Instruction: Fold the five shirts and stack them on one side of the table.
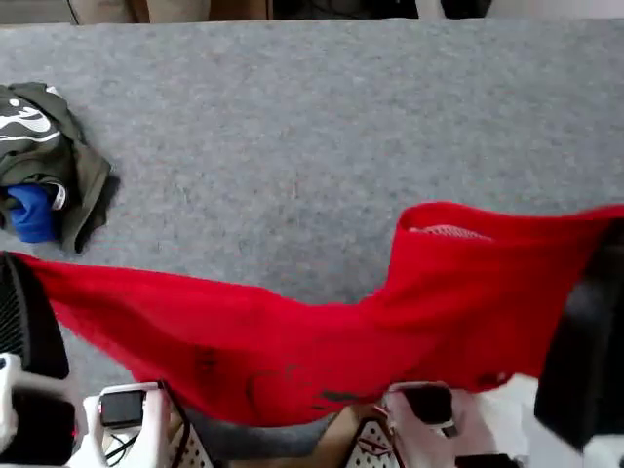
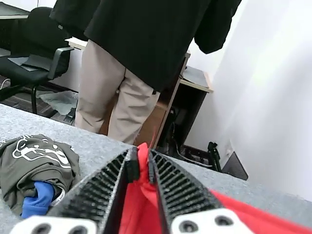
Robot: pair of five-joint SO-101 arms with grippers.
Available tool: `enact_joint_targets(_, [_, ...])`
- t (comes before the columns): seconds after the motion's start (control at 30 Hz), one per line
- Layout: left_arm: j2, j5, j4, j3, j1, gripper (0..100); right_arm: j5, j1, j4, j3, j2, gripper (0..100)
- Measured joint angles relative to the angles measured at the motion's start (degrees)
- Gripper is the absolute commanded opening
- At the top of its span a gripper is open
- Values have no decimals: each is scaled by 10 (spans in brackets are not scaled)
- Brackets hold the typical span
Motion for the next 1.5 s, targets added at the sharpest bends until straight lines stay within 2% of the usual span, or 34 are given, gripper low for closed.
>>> enact_joint_targets(0.2, [0, 0, -5, 69, 0, 18, 0, -15, -56, 144, -2, 4])
enact_joint_targets(0.3, [1, 0, -72, 169, -4, 18, 0, -25, -94, 255, 17, 4])
enact_joint_targets(0.43, [4, 1, -229, 344, -51, 18, 0, -33, -177, 396, 71, 4])
enact_joint_targets(0.67, [77, 30, -644, 685, -112, 18, 0, -35, -360, 586, 171, 4])
enact_joint_targets(0.77, [120, 30, -789, 740, -119, 18, 0, -29, -446, 610, 231, 4])
enact_joint_targets(0.9, [203, 32, -891, 741, -118, 18, 0, -27, -520, 607, 315, 4])
enact_joint_targets(1.07, [342, 32, -912, 680, -118, 18, 0, -27, -530, 535, 422, 4])
enact_joint_targets(1.2, [404, 32, -908, 634, -117, 18, 0, -27, -453, 452, 465, 4])
enact_joint_targets(1.33, [407, 32, -830, 593, -117, 18, 6, -26, -332, 378, 468, 4])
enact_joint_targets(1.5, [400, 26, -671, 545, -117, 18, 102, -25, -215, 335, 469, 4])
